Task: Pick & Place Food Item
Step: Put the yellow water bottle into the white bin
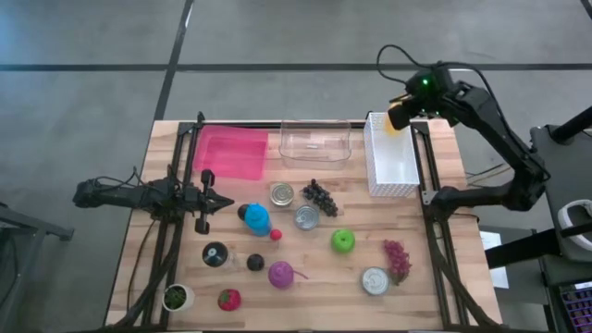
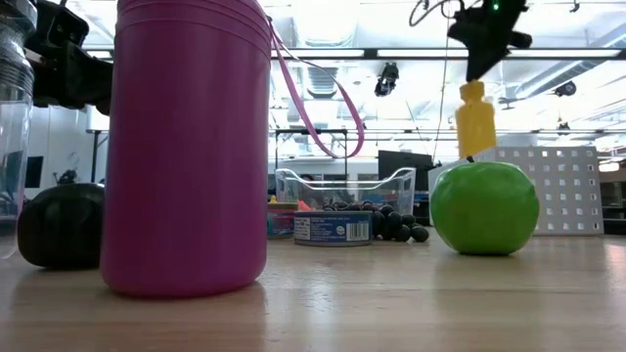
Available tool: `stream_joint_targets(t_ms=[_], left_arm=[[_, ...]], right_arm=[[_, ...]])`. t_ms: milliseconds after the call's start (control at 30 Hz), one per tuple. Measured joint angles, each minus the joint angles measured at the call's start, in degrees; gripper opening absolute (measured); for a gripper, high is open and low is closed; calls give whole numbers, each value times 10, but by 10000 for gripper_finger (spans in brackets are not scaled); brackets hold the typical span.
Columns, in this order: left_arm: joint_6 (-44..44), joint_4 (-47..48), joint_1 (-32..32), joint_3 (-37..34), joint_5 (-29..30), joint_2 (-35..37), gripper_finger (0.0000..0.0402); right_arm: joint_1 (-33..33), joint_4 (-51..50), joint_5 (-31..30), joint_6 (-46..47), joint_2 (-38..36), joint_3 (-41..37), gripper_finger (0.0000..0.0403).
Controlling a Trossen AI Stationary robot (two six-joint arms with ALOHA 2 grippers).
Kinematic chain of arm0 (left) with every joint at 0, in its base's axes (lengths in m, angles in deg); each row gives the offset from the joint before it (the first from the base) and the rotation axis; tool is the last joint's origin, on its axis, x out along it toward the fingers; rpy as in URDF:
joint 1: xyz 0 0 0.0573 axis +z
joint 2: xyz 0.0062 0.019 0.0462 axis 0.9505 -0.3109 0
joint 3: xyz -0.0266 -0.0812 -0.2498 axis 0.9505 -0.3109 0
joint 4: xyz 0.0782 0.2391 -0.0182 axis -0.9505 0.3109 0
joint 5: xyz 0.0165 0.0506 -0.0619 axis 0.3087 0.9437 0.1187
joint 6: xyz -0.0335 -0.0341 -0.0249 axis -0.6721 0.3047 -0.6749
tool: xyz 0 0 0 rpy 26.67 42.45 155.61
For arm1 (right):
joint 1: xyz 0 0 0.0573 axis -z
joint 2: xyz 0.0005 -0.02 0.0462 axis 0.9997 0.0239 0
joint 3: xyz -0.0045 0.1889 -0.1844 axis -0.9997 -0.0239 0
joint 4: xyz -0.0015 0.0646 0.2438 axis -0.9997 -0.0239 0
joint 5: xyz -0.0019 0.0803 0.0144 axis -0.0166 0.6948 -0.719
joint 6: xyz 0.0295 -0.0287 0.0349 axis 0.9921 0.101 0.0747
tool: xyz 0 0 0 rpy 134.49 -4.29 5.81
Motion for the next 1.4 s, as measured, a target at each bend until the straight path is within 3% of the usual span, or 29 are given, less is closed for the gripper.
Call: stream_joint_targets(t_ms=[900,1400], left_arm=[[-2,0,0,0,0,0,16],[-2,0,0,0,0,0,16]], right_arm=[[24,143,2,27,-39,-205,66],[24,176,5,23,-56,-246,66]])
